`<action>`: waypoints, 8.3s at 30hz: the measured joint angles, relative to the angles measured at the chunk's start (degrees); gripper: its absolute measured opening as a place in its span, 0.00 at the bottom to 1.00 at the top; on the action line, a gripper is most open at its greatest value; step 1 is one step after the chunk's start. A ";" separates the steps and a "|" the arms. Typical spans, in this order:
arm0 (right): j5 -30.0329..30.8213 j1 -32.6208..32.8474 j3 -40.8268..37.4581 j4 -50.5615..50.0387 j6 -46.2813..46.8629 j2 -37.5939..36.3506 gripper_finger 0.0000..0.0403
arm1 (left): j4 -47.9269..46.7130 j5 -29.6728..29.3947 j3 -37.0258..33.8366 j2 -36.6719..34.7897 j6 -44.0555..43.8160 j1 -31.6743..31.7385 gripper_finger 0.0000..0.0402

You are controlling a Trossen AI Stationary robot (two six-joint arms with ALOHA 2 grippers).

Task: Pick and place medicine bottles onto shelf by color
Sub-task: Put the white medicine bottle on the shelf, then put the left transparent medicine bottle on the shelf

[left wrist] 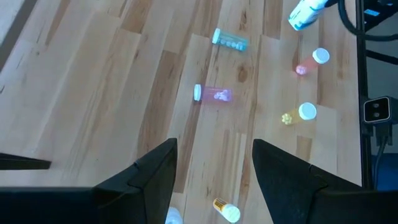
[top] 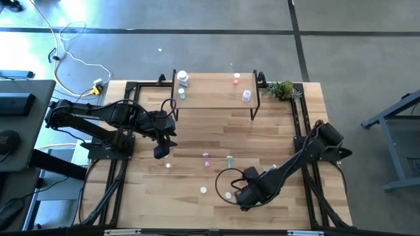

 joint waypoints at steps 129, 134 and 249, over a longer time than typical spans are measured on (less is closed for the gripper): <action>3.03 -77.23 20.90 -10.71 -124.62 -4.51 0.41 | 0.20 -0.04 0.02 0.13 -3.04 23.08 0.49; 3.05 -77.23 20.90 -10.76 -125.16 -4.47 0.41 | 0.20 -0.04 0.02 0.13 -3.04 23.08 0.49; 1.54 -71.22 43.54 -21.33 -102.77 -4.42 0.53 | -2.86 0.02 -16.72 15.79 -32.99 -4.69 0.30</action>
